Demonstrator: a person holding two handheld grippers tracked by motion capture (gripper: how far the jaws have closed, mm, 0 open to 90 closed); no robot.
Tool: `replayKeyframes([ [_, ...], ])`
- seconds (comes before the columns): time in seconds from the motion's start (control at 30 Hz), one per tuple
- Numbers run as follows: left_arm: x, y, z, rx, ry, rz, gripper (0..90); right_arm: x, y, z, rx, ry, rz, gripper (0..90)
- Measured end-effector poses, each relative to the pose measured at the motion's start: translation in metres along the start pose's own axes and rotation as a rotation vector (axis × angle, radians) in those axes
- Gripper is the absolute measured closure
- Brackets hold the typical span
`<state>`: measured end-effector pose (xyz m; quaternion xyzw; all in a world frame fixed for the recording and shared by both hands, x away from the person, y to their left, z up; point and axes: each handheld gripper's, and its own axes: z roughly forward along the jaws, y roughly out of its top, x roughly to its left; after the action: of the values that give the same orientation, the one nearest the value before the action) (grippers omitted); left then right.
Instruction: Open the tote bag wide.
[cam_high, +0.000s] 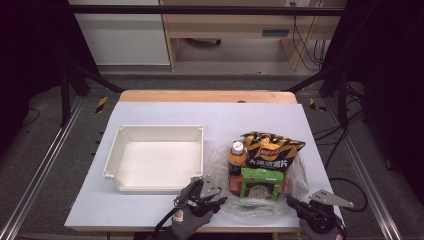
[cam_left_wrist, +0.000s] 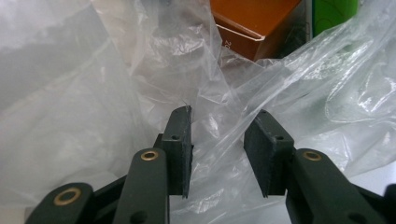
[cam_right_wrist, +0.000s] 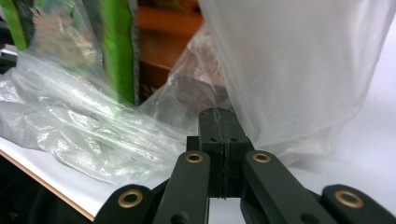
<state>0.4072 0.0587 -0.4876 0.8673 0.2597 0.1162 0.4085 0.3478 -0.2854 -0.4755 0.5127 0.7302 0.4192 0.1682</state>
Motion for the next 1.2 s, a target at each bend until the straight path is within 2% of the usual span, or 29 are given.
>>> replayKeyframes([
  [0.13,0.0,0.0,0.0,-0.001,-0.004,-0.003,60.3,-0.003,-0.003,0.006,0.052,-0.008,0.012,90.0],
  [0.27,0.001,0.0,-0.001,-0.009,-0.009,-0.012,57.7,-0.002,-0.002,0.009,0.069,-0.016,0.0,90.0],
  [0.37,0.004,-0.001,-0.004,-0.036,-0.04,-0.039,55.1,-0.001,-0.002,0.01,0.082,-0.018,-0.011,90.0],
  [0.47,0.004,0.001,-0.011,-0.07,-0.05,-0.048,53.9,-0.001,-0.001,0.012,0.105,-0.018,-0.011,90.0],
  [0.87,-0.007,0.026,-0.06,-0.235,-0.082,-0.019,50.5,-0.001,0.0,0.013,0.109,-0.019,-0.001,90.0],
  [1.0,-0.006,0.034,-0.065,-0.263,-0.082,-0.009,49.2,-0.001,0.0,0.013,0.108,-0.019,-0.004,89.5],
  [1.2,-0.005,0.043,-0.063,-0.268,-0.087,-0.005,46.0,0.0,0.0,0.013,0.109,-0.02,-0.007,89.4],
])
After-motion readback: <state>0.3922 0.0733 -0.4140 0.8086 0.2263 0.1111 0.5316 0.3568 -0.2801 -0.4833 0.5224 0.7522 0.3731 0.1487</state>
